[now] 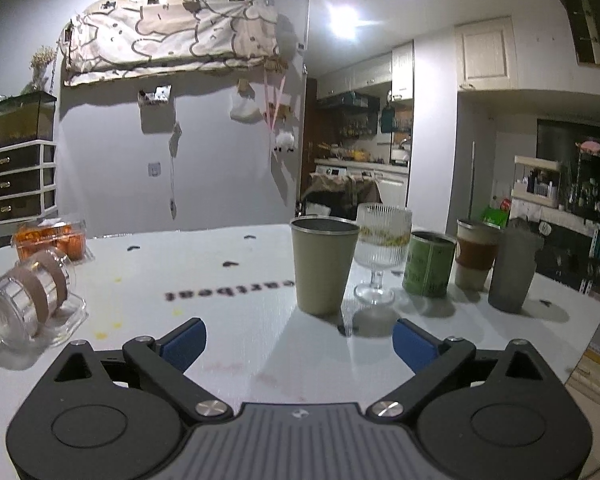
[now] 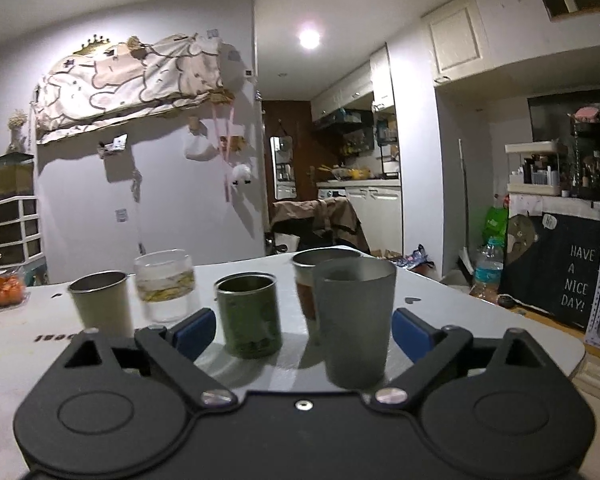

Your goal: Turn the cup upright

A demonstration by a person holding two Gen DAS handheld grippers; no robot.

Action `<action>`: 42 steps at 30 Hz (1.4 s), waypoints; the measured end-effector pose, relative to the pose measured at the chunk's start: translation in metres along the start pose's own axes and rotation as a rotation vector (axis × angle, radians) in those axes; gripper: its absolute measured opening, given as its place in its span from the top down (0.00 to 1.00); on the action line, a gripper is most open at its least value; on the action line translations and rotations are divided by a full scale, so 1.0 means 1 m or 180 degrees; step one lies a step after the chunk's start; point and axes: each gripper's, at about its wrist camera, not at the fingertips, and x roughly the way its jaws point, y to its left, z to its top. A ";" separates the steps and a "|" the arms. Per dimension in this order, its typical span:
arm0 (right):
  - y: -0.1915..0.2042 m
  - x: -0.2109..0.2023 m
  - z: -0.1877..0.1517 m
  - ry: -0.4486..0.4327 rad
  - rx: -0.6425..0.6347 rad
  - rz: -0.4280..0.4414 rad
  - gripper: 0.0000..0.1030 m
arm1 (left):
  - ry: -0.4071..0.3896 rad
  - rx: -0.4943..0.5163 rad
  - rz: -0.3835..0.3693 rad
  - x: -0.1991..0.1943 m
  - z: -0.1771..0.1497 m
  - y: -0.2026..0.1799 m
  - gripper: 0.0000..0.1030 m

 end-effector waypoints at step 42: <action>0.045 -0.040 -0.016 0.0002 -0.0328 0.0414 0.00 | -0.0035 -0.0068 0.0335 -0.008 -0.005 0.000 0.00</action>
